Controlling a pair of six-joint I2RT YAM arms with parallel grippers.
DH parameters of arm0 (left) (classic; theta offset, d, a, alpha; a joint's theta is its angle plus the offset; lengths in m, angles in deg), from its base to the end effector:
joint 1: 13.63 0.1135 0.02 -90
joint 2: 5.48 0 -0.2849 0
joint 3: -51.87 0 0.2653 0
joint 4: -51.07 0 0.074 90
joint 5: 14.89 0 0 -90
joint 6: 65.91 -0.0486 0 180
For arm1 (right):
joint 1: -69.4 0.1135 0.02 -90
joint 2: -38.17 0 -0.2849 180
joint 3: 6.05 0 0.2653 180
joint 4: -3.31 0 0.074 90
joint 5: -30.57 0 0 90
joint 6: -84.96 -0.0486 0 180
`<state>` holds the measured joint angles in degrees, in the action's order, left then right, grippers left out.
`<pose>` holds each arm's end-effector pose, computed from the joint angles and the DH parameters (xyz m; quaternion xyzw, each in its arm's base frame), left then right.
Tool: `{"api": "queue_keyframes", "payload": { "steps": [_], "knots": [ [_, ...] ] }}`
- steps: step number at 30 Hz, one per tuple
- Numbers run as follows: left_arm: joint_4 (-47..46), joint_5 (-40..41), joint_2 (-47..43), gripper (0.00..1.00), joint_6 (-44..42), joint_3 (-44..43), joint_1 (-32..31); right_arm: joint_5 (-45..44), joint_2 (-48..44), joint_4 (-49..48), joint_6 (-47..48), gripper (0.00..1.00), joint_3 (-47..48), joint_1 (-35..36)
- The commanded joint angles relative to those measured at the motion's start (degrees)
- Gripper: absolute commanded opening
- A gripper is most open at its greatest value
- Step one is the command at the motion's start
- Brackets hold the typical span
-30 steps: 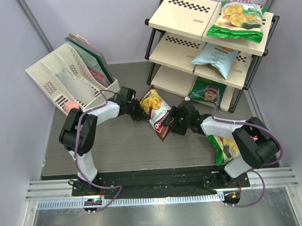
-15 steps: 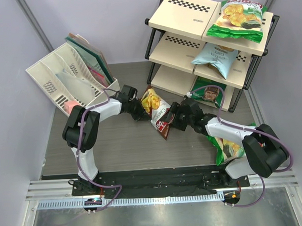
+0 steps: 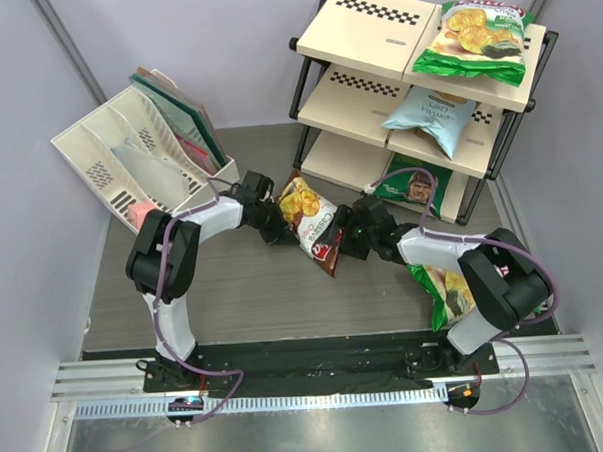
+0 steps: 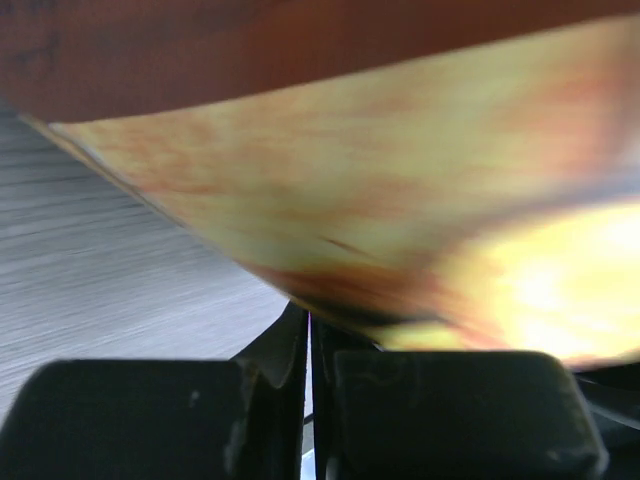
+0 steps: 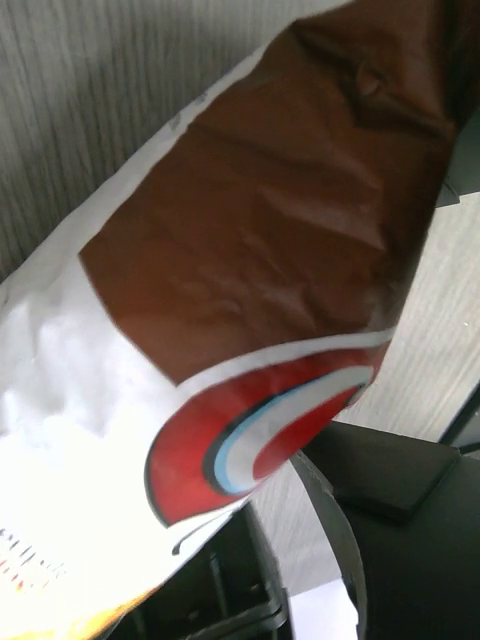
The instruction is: Place and organize the chips bags onto the shelf
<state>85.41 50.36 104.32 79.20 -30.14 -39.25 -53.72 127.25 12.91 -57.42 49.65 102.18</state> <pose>0.3577 -0.1941 0.1534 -0.1914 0.9299 -0.3108 0.0445 0.2719 0.1808 0.1690 0.1363 0.9059 0.3032 0.2625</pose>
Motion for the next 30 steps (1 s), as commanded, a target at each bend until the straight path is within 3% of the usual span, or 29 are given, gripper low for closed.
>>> {"api": "queue_keyframes", "payload": {
  "steps": [1,4,10,13,16,17,24,27,30],
  "knots": [
    [4.91,0.93,1.56,0.00,-2.20,0.57,-0.04,-0.09,1.62,-1.73,2.81,0.77,1.14,0.18],
    [5.18,0.93,1.82,0.00,-2.55,0.39,0.05,-0.62,1.97,-0.23,4.13,0.75,1.40,0.18],
    [5.18,0.85,2.09,0.00,-2.73,0.48,0.23,0.96,3.12,0.65,4.83,0.55,1.93,0.18],
    [5.35,0.85,1.82,0.00,-2.73,0.66,0.31,1.31,3.12,0.65,4.92,0.40,1.58,0.10],
    [5.88,0.85,0.95,0.00,-2.99,1.18,0.49,2.19,3.29,0.65,5.36,0.09,1.40,0.18],
    [5.97,0.93,0.42,0.00,-3.08,1.36,0.58,2.54,3.30,0.65,5.53,0.02,1.31,0.10],
    [9.74,1.64,-5.19,0.01,-4.57,2.33,2.16,6.84,2.42,-0.49,4.66,0.01,0.26,0.18],
    [13.25,4.18,-8.97,0.08,-5.63,1.98,3.65,10.09,1.37,-1.02,3.25,0.01,0.08,0.18],
    [15.19,7.61,-15.39,0.24,-6.68,1.10,5.15,13.69,0.49,-1.45,1.58,0.01,-0.09,0.18]
  ]
}}
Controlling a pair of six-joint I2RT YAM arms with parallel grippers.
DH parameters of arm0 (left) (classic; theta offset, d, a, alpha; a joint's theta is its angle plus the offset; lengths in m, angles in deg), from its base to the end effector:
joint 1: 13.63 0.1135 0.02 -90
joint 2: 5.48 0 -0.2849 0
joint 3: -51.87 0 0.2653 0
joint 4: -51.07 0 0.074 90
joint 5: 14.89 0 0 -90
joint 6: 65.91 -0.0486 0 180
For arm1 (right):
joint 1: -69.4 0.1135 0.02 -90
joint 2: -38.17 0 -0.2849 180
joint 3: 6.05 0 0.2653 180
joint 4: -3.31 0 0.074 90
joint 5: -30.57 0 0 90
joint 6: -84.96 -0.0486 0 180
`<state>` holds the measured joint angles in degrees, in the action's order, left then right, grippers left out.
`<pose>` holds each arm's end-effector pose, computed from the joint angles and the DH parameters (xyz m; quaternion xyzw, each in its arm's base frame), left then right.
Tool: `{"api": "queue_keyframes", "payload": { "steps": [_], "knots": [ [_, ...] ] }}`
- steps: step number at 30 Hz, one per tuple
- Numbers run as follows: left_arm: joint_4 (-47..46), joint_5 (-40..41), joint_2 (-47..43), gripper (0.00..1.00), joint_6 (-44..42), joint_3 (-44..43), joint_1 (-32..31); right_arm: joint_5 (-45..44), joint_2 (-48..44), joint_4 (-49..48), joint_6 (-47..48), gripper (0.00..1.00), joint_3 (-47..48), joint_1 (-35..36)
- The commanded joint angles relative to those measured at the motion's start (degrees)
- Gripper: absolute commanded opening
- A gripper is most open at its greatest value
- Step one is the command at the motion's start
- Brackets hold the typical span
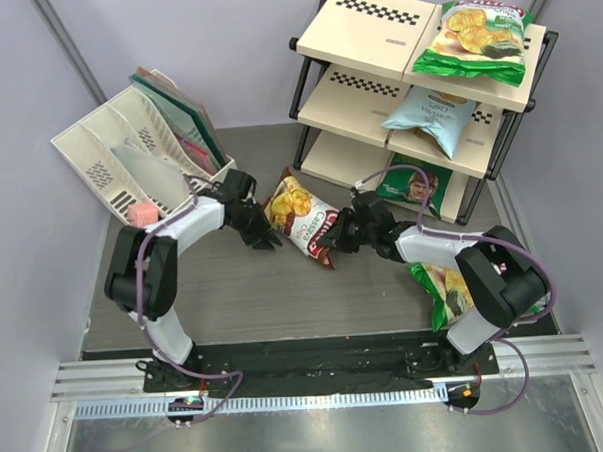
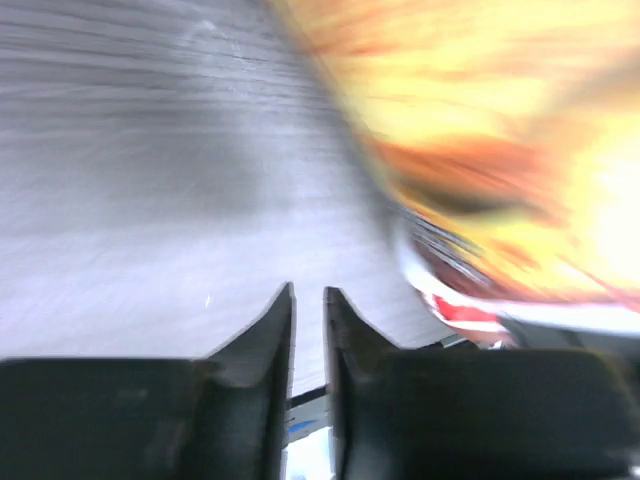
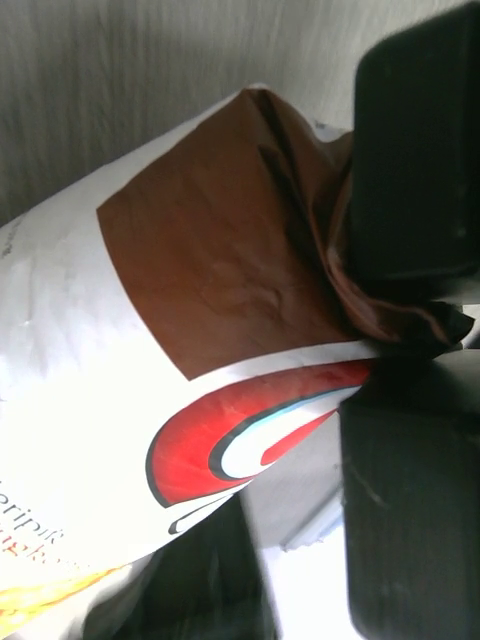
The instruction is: Place and organize the chips bags onto the shelf
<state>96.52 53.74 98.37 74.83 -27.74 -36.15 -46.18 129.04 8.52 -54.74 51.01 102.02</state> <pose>0.3364 -0.1586 0.1694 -0.2041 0.9461 -0.2498 0.0301 0.2795 0.1921 0.1744 0.0841 0.8941 0.3598 0.2533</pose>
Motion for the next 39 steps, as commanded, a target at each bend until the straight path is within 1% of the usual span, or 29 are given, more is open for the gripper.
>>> {"api": "queue_keyframes", "payload": {
  "steps": [1,3,4,5,7,8,11,12,14,17,20,21,23,25,27,29,30,33,39],
  "knots": [
    [3.92,4.75,-12.59,0.38,-2.57,-1.92,2.39,7.21,-1.48,2.85,-1.54,0.01,-1.62,0.34],
    [3.39,6.77,-14.72,0.50,-3.71,-2.88,2.66,9.58,-1.66,3.28,-2.42,0.01,-1.71,0.34],
    [3.30,6.86,-14.99,0.55,-4.33,-4.98,2.66,10.03,-1.75,3.72,-2.51,0.01,-1.45,0.25],
    [3.39,5.73,-14.04,0.57,-5.73,-6.22,2.66,10.56,-1.84,4.07,-2.60,0.01,-1.27,0.34],
    [4.18,5.28,-12.02,0.58,-6.44,-9.55,2.66,12.22,-2.10,4.69,-2.52,0.01,-0.66,0.25],
    [4.01,4.93,-9.83,0.58,-6.62,-10.09,2.57,12.67,-2.10,4.95,-2.43,0.01,-0.31,0.25],
    [1.03,2.56,-7.18,0.58,-6.88,-11.41,2.66,14.69,-0.96,7.50,-1.64,0.01,2.24,0.34],
    [0.58,1.86,-5.78,0.58,-6.71,-11.68,2.57,15.21,-0.61,9.51,-1.90,0.01,2.68,0.34],
    [0.31,1.24,-4.28,0.58,-6.97,-12.20,2.49,16.18,-0.17,9.62,-2.34,0.01,3.12,0.34],
    [0.93,1.24,-2.61,0.58,-7.76,-11.68,2.13,15.84,-0.60,9.44,-3.22,0.01,2.95,0.34],
    [0.41,2.55,-2.69,0.58,-8.46,-9.14,1.69,16.01,-0.78,9.09,-4.18,0.01,2.77,0.34],
    [0.23,2.73,-2.43,0.57,-8.55,-8.00,1.61,16.19,-0.61,8.74,-4.53,0.03,2.68,0.34],
    [-0.04,3.26,-2.16,0.57,-9.08,-7.29,1.08,16.62,-0.43,8.47,-4.89,0.08,2.60,0.34],
    [-0.12,3.78,-1.64,0.57,-9.34,-6.93,0.64,17.15,-0.17,8.38,-5.06,0.22,2.59,0.34],
    [-0.04,4.31,-1.02,0.57,-9.96,-7.54,-0.06,16.89,-0.43,8.91,-5.06,0.40,2.60,0.25],
    [0.66,4.58,0.90,0.57,-10.57,-8.33,-0.41,15.84,-1.13,10.66,-4.19,0.50,2.59,0.25],
    [1.01,4.49,1.61,0.57,-10.84,-9.38,-0.59,14.27,-1.92,11.45,-3.58,0.57,2.59,0.25],
    [2.86,4.23,5.21,0.56,-12.33,-11.67,-1.12,10.58,-3.32,14.18,-0.59,0.63,1.81,0.25],
    [4.27,3.52,9.00,0.55,-14.18,-12.91,-2.00,4.42,-4.74,16.03,2.49,0.69,-0.39,0.25]
  ]
}}
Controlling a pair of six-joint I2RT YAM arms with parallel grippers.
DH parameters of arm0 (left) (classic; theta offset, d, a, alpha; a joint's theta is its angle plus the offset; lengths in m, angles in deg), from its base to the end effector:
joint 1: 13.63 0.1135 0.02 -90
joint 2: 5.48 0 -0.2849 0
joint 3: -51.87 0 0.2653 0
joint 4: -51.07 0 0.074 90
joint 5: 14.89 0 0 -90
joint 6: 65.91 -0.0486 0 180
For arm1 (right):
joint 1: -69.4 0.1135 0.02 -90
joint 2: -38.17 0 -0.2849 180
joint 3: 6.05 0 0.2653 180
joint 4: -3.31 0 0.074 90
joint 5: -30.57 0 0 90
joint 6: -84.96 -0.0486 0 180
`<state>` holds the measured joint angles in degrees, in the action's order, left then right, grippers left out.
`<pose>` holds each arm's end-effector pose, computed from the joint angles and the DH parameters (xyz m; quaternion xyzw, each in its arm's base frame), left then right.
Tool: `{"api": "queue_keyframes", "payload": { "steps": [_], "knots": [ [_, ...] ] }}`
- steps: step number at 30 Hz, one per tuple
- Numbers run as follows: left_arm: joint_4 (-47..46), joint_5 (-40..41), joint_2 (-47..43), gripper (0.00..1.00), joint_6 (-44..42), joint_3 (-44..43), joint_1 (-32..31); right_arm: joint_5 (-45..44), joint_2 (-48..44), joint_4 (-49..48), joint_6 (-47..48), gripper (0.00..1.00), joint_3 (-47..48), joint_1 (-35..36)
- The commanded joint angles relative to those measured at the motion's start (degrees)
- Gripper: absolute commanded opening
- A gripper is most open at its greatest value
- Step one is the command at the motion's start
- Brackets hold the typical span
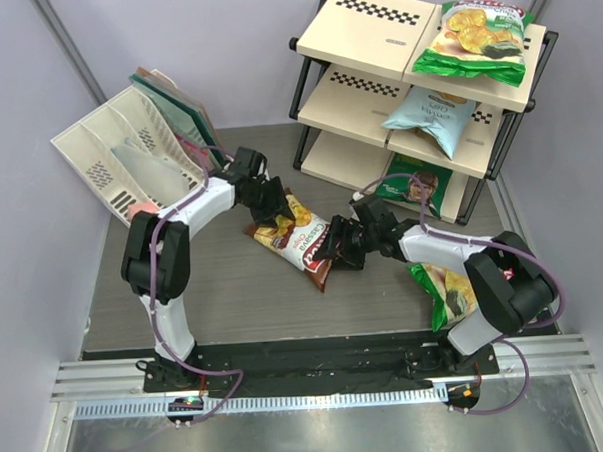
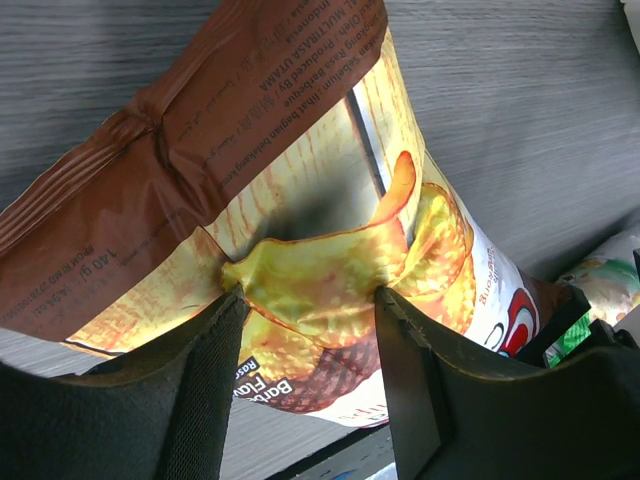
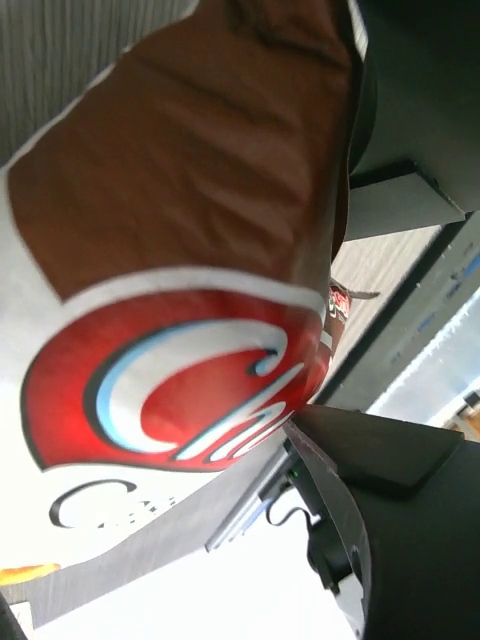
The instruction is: Place and organize the chips bags onto the shelf
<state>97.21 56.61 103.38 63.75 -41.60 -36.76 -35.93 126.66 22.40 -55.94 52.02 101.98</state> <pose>0.3849 -0.1812 0.2071 -0.0984 0.9524 -0.2594 0.1260 0.2577 0.1877 0.1738 0.0767 0.9181 0.3681 0.1256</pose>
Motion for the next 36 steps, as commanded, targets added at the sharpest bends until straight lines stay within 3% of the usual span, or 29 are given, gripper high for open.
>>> {"api": "queue_keyframes", "payload": {
  "steps": [1,8,16,24,36],
  "knots": [
    [3.74,0.40,4.25,0.55,-3.18,1.03,-1.47,-7.32,-2.62,2.24,3.87,0.69,-1.57,0.38],
    [3.48,-1.10,5.22,0.54,-3.54,2.18,-1.47,-15.23,-5.87,8.20,7.56,0.82,-1.05,0.29],
    [3.57,-3.56,7.24,0.50,-3.89,1.39,-1.47,-22.97,-4.47,9.81,8.36,0.84,0.45,0.38],
    [6.37,-4.26,9.53,0.45,-5.47,-0.28,-1.91,-19.21,1.77,4.79,8.44,0.84,2.90,0.38],
    [7.52,-4.26,11.19,0.45,-6.26,-2.04,-1.91,-18.58,-13.95,11.55,10.38,0.83,7.65,-0.67]
  ]
}}
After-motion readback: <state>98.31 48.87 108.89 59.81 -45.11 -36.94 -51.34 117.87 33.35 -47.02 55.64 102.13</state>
